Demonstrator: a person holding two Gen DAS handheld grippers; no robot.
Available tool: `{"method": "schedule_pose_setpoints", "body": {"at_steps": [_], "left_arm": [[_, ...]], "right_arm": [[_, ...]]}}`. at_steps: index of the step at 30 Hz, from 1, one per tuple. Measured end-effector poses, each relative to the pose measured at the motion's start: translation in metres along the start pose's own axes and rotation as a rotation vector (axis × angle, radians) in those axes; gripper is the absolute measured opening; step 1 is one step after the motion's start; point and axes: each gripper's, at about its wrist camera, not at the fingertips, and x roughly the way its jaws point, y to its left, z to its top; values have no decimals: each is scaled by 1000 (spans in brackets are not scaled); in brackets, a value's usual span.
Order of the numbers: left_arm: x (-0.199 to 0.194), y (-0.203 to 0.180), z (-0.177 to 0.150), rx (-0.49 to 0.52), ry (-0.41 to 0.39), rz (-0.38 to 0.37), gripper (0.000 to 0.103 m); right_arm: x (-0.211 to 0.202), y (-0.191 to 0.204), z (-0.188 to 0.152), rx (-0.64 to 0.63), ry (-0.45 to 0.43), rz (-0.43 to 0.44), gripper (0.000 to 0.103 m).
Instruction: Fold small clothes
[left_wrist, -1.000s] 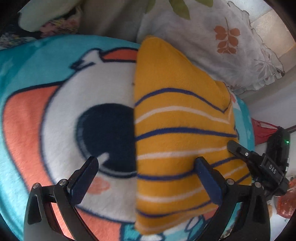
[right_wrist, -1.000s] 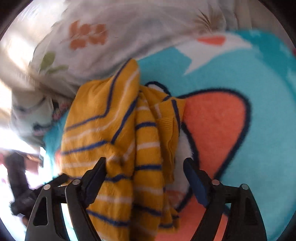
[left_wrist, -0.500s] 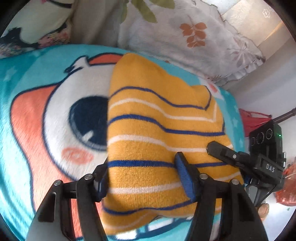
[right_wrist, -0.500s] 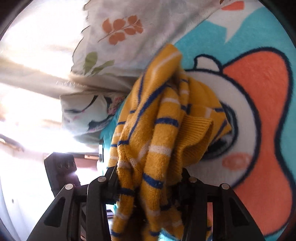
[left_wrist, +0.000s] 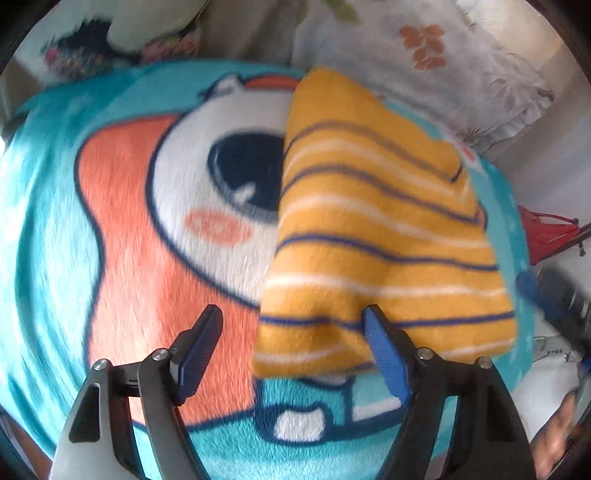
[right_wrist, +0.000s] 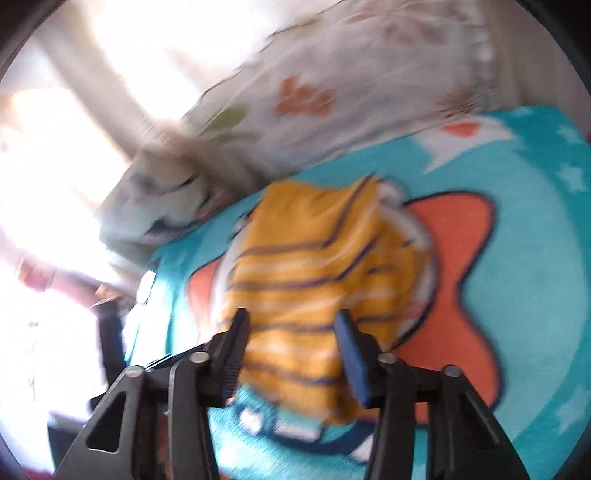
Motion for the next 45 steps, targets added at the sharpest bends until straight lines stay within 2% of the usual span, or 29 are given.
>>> {"method": "schedule_pose_setpoints", "body": {"at_steps": [1, 3, 4, 7, 9, 11, 13, 15, 16, 19, 22, 30, 39, 45], "left_arm": [[0, 3, -4, -20, 9, -2, 77], [-8, 3, -10, -38, -5, -1, 77], [-16, 0, -14, -32, -23, 23, 77], [-45, -7, -29, 3, -106, 127, 77], [-67, -13, -43, 21, -178, 204, 77], [-91, -22, -59, 42, -283, 293, 79], [-112, -32, -72, 70, -374, 371, 86], [-133, -40, -85, 109, -465, 391, 99], [-140, -45, -88, 117, -499, 392, 103], [-152, -52, -91, 168, -561, 316, 103], [-143, -53, -84, 207, -487, 275, 103], [-95, -35, -87, 221, -264, 208, 103], [-50, -24, -105, 233, -73, 147, 103], [-44, -28, -104, 228, -52, 140, 103]], "right_arm": [[15, -3, -8, -6, 49, -18, 46], [45, -19, -20, 2, 147, -117, 45], [55, -33, -25, 37, 178, -113, 39], [34, -35, -25, 55, 130, -63, 38], [17, -28, -28, -11, 91, -109, 47], [1, -19, -37, -80, 55, -197, 62], [-14, -15, -51, -122, 29, -265, 62], [-27, -16, -67, -136, 10, -317, 62], [-31, -14, -72, -140, -1, -335, 62], [-39, -6, -91, -162, -26, -420, 62], [-34, 2, -104, -174, -5, -486, 64], [-17, 21, -119, -150, 45, -580, 70], [-6, 8, -133, -65, 99, -648, 73], [-7, -3, -133, -33, 104, -669, 73]]}}
